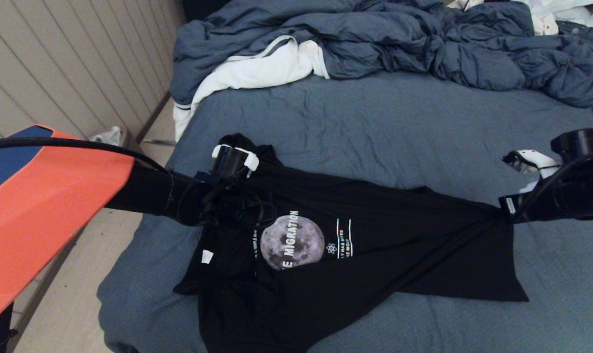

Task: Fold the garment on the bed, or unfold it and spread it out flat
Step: Unford the black T-shirt

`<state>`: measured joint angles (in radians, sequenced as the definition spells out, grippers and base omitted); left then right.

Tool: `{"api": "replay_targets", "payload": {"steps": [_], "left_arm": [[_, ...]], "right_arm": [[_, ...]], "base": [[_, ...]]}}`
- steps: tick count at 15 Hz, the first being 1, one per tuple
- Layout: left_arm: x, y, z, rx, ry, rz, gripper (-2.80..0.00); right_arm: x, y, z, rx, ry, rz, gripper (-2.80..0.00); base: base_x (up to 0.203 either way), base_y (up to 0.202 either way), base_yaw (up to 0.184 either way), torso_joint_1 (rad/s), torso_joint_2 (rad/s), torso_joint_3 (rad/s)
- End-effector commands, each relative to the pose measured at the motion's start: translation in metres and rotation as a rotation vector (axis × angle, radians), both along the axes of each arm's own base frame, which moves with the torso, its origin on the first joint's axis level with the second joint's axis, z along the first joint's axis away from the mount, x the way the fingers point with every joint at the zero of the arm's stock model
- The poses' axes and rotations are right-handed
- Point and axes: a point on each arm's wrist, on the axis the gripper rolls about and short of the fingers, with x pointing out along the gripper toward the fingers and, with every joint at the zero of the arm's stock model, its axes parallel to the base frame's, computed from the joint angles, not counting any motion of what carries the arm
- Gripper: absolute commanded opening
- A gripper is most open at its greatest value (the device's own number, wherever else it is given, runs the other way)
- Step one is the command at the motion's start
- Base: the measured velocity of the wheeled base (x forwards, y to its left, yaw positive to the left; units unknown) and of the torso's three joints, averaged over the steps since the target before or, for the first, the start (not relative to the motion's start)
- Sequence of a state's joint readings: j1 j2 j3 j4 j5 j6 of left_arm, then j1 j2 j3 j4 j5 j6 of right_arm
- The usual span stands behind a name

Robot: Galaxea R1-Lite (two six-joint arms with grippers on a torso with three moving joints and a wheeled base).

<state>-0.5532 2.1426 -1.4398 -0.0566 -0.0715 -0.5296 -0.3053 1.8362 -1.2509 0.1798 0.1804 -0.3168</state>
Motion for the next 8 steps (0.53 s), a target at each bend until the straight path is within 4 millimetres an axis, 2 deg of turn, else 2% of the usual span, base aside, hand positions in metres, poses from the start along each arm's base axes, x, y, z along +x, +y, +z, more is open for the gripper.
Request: {"api": "replay_targets", "payload": {"steps": [1, 6, 7, 8], "left_arm": [[0.0001, 0.0004, 0.0006, -0.003, 0.0, 0.002, -2.8], [-0.0001, 0.0001, 0.0007, -0.004, 0.001, 0.002, -2.8], [-0.0003, -0.0001, 0.0005, -0.003, 0.002, 0.001, -2.8], [-0.0002, -0.0002, 0.0007, -0.004, 0.001, 0.001, -2.8]], "right_arm": [[-0.0006, 0.0019, -0.0013, 0.004, 0.005, 0.008, -2.8], [-0.003, 0.0042, -0.0002, 0.0, 0.005, 0.013, -2.8], [-0.004, 0.0044, 0.0004, -0.002, 0.004, 0.014, 0.0], [-0.0042, 0.0041, 0.0006, -0.005, 0.003, 0.016, 0.0]], "base": [[0.0, 0.0, 0.0, 0.0, 0.0, 0.0], [0.0, 0.0, 0.0, 0.0, 0.0, 0.0], [0.0, 0.0, 0.0, 0.0, 0.0, 0.0], [0.0, 0.0, 0.0, 0.0, 0.0, 0.0]]}}
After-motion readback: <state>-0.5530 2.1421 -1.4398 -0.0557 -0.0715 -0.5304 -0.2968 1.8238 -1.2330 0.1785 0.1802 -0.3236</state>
